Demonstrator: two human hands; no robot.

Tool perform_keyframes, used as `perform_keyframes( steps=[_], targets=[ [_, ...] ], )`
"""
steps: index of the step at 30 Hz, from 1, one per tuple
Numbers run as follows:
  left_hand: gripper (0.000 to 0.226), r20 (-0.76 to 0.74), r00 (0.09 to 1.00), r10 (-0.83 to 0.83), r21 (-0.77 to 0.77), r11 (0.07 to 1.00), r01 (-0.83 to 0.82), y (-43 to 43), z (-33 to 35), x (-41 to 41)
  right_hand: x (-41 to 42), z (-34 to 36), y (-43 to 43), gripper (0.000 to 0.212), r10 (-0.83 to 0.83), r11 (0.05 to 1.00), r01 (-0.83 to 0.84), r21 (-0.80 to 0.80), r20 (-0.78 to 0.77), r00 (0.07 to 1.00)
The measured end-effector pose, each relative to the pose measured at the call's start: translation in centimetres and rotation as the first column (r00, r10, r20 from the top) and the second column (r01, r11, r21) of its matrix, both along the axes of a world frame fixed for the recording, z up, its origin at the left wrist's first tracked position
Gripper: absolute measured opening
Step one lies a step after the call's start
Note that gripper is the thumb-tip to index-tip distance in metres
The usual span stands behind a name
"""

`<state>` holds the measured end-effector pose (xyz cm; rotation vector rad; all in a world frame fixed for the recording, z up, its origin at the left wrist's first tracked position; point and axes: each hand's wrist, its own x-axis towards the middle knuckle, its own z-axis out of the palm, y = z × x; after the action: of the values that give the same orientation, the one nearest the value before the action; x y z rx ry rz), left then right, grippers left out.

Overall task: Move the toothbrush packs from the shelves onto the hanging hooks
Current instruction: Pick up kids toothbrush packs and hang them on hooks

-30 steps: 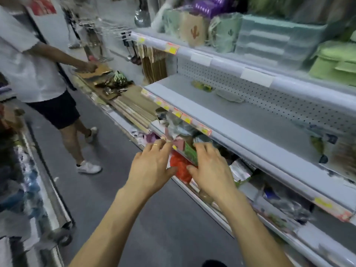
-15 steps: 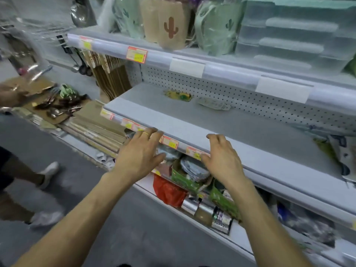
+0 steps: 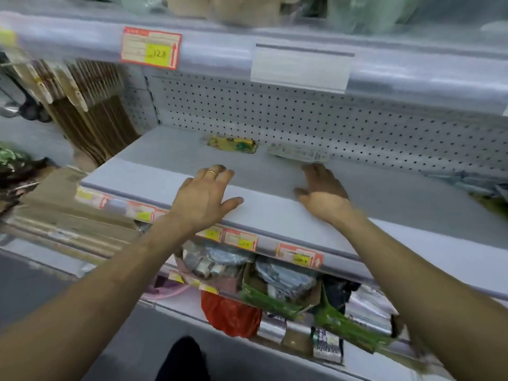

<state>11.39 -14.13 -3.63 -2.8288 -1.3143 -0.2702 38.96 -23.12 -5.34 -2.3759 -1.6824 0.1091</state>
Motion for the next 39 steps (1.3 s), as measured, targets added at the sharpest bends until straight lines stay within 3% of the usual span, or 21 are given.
perform_keyframes(
  steps=[6, 11, 16, 30, 36, 39],
  targets=[
    [0.072, 0.02, 0.998, -0.054, -0.002, 0.999, 0.054, 5.3, -1.6, 3.3, 3.0, -1.8, 4.8, 0.068, -0.053, 0.996, 0.047, 0.077, 0.074, 0.996],
    [0.069, 0.12, 0.989, -0.09, -0.007, 0.996, 0.091, 7.4, -2.9, 5.7, 5.1, -2.4, 7.7, 0.067, -0.053, 0.996, 0.042, 0.084, 0.133, 0.99],
    [0.067, 0.115, 0.985, -0.127, 0.013, 0.992, 0.127, 8.7, -3.5, 6.0, 6.0, -2.6, 9.0, 0.053, -0.017, 0.997, -0.001, 0.083, 0.213, 0.977],
    [0.075, 0.119, 0.947, -0.298, 0.11, 0.952, 0.286, 8.7, -2.9, 6.4, 0.0, -0.3, 7.0, 0.025, 0.205, 0.912, -0.334, 0.237, 0.443, 0.873],
    [0.035, 0.182, 0.947, -0.264, 0.099, 0.963, 0.249, 8.9, -2.0, 5.8, -2.4, 1.0, 7.7, 0.023, 0.289, 0.752, -0.522, 0.403, 0.51, 0.81],
    [0.027, 0.186, 0.964, -0.19, 0.065, 0.981, 0.181, 10.0, -1.9, 4.2, -2.7, 1.1, 8.5, 0.041, 0.276, 0.73, -0.464, 0.502, 0.404, 0.872]
  ],
)
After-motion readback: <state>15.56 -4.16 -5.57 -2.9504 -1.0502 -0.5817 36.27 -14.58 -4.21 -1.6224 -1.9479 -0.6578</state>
